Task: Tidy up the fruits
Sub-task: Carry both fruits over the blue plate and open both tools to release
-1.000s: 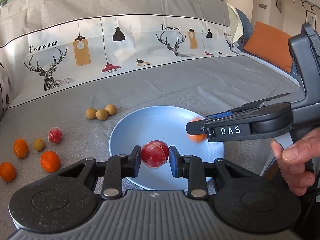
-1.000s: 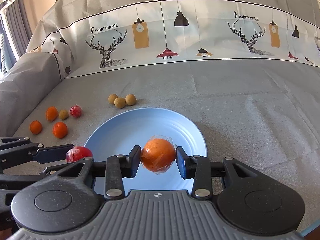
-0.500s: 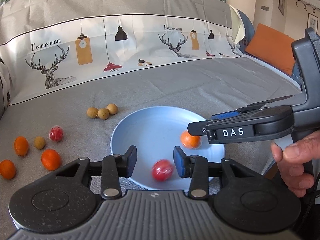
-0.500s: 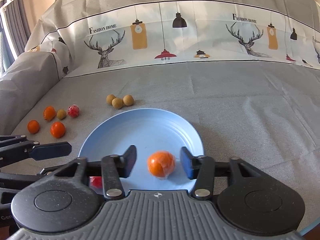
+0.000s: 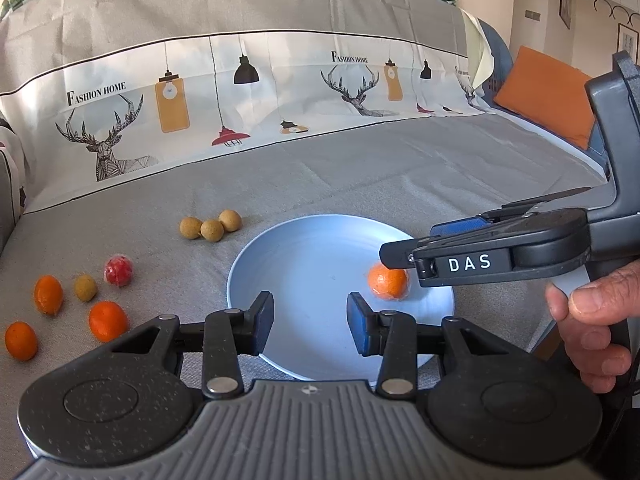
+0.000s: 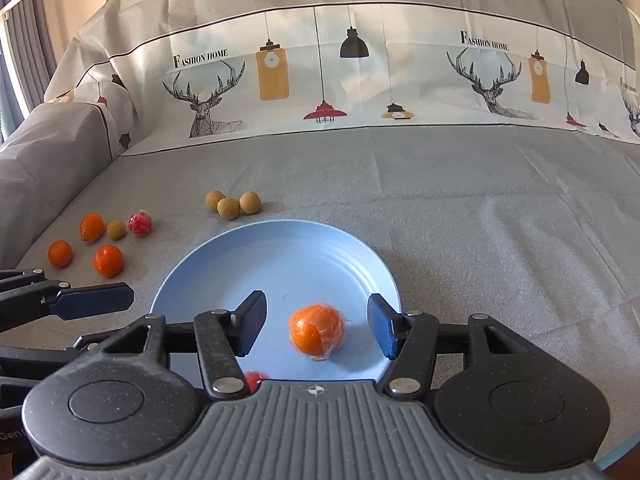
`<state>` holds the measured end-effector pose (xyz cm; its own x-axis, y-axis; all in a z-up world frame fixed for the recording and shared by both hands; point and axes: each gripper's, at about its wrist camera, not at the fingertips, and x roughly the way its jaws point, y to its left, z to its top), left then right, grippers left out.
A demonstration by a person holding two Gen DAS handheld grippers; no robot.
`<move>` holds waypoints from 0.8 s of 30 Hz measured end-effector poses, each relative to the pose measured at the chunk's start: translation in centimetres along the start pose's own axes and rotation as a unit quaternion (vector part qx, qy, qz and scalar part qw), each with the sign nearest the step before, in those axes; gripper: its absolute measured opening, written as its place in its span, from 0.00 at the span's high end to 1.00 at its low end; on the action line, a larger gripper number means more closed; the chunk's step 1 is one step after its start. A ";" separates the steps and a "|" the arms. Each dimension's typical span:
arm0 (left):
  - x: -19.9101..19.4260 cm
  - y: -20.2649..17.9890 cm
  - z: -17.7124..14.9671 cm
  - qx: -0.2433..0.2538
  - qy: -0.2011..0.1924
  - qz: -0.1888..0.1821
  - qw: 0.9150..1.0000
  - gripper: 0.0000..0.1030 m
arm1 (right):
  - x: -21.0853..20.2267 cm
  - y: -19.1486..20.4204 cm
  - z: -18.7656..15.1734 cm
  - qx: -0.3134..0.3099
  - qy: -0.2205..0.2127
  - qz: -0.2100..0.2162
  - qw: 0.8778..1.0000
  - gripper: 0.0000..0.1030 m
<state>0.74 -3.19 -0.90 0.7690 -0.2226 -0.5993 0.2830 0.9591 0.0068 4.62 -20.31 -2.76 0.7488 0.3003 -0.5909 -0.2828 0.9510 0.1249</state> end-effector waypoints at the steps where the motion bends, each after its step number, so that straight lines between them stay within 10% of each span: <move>1: -0.1 0.1 0.0 -0.002 -0.001 0.001 1.000 0.57 | -0.1 0.0 0.0 0.000 -0.002 0.000 1.000 0.44; 9: -0.3 1.5 0.5 -0.039 -0.008 0.008 0.999 0.75 | -0.8 -0.2 0.4 0.009 -0.028 0.006 1.000 0.54; 24: 0.4 5.5 0.9 -0.143 0.006 0.048 0.989 0.75 | -0.8 0.4 1.2 0.019 -0.044 0.031 0.998 0.63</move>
<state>3.14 1.87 -0.39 0.7776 -0.1269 -0.6158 0.0337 0.9864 -0.1607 4.60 -20.05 -1.31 0.7806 0.3632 -0.5087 -0.3094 0.9317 0.1904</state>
